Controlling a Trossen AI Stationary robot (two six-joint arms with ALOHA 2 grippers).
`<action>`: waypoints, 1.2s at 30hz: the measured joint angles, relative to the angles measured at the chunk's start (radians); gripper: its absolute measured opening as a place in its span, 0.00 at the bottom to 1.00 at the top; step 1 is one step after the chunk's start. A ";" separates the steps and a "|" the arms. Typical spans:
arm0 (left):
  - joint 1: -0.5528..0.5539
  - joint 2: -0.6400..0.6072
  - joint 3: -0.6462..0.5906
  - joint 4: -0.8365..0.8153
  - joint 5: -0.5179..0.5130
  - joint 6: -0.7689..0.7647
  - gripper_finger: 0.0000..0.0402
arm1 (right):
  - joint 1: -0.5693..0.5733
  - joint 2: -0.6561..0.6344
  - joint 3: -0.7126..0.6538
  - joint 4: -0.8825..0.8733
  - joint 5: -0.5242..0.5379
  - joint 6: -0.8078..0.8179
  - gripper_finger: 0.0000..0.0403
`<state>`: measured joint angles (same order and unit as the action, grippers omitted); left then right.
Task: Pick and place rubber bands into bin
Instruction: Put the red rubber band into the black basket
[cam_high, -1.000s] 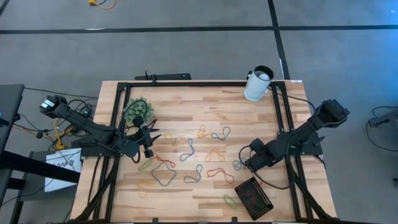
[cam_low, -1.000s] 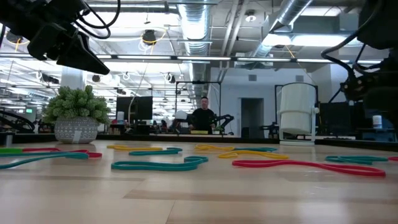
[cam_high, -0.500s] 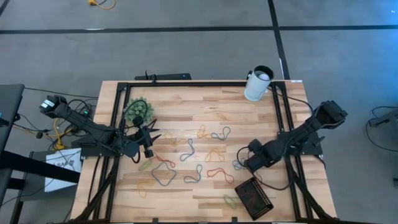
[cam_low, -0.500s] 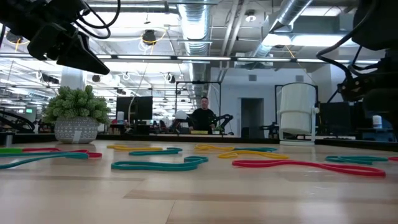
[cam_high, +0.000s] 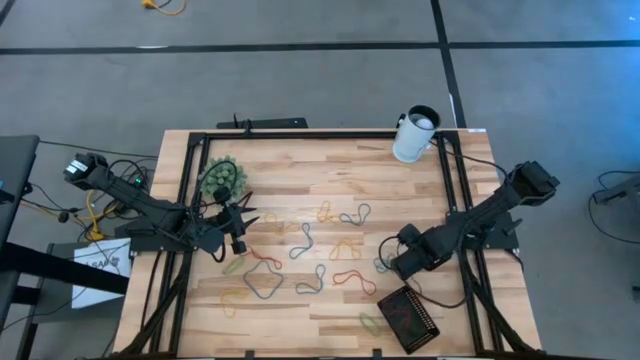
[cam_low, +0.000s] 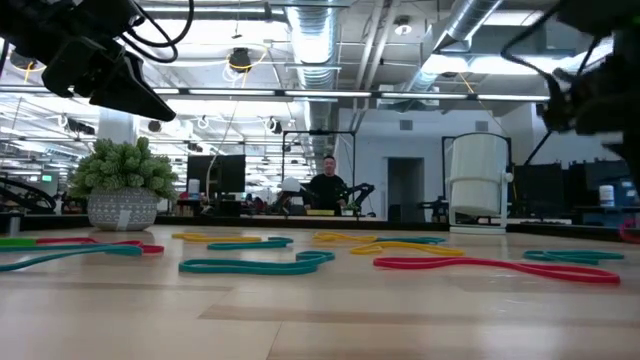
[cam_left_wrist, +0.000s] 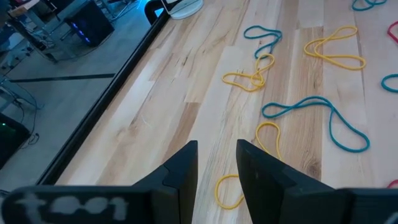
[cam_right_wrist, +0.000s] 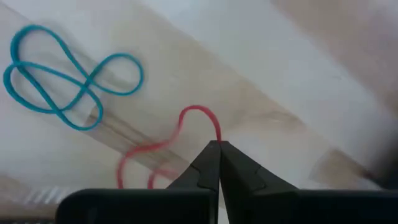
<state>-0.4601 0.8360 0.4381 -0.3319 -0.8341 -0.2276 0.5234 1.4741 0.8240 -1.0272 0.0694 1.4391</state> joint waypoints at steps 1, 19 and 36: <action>0.000 0.000 0.000 0.000 0.000 0.000 0.25 | 0.001 -0.002 0.033 -0.041 0.009 0.000 0.00; 0.000 0.000 0.000 0.001 0.000 0.007 0.25 | 0.183 -0.008 0.643 -0.414 0.224 0.068 0.00; 0.000 0.000 0.000 0.001 0.000 0.006 0.25 | 0.304 0.090 0.693 -0.294 0.174 0.106 0.00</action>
<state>-0.4600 0.8360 0.4381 -0.3309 -0.8341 -0.2214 0.8271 1.5637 1.5174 -1.3209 0.2439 1.5448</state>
